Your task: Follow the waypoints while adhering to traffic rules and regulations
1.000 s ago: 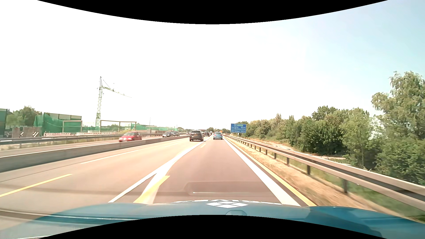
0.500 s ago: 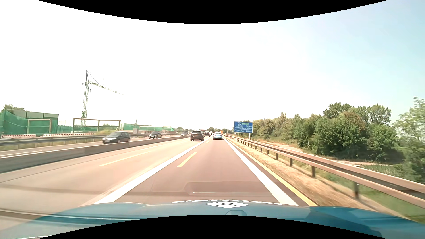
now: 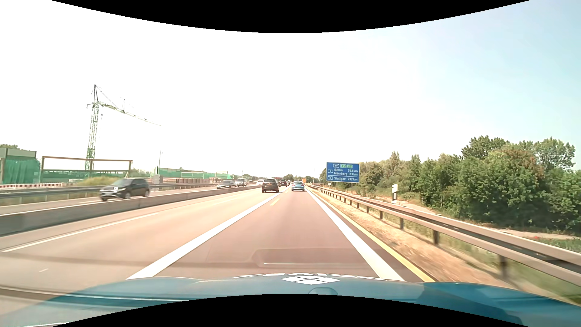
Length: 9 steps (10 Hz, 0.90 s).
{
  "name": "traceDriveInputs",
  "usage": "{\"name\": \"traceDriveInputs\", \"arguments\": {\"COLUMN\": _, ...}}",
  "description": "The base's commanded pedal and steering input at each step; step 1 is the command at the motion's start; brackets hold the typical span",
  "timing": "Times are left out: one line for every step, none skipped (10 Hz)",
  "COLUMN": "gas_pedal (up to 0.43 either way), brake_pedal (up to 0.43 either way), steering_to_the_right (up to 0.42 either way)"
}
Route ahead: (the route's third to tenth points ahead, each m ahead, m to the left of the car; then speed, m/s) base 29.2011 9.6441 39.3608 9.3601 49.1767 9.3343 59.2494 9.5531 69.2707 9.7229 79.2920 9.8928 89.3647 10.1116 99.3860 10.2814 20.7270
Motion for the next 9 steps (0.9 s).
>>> {"name": "traceDriveInputs", "arguments": {"gas_pedal": 0.130, "brake_pedal": 0.000, "steering_to_the_right": -0.001}}
{"name": "traceDriveInputs", "arguments": {"gas_pedal": 0.130, "brake_pedal": 0.000, "steering_to_the_right": -0.001}}
{"name": "traceDriveInputs", "arguments": {"gas_pedal": 0.130, "brake_pedal": 0.000, "steering_to_the_right": -0.001}}
{"name": "traceDriveInputs", "arguments": {"gas_pedal": 0.118, "brake_pedal": 0.000, "steering_to_the_right": -0.001}}
{"name": "traceDriveInputs", "arguments": {"gas_pedal": 0.118, "brake_pedal": 0.000, "steering_to_the_right": -0.001}}
{"name": "traceDriveInputs", "arguments": {"gas_pedal": 0.118, "brake_pedal": 0.000, "steering_to_the_right": -0.001}}
{"name": "traceDriveInputs", "arguments": {"gas_pedal": 0.118, "brake_pedal": 0.000, "steering_to_the_right": -0.001}}
{"name": "traceDriveInputs", "arguments": {"gas_pedal": 0.118, "brake_pedal": 0.000, "steering_to_the_right": -0.001}}
{"name": "traceDriveInputs", "arguments": {"gas_pedal": 0.118, "brake_pedal": 0.000, "steering_to_the_right": -0.001}}
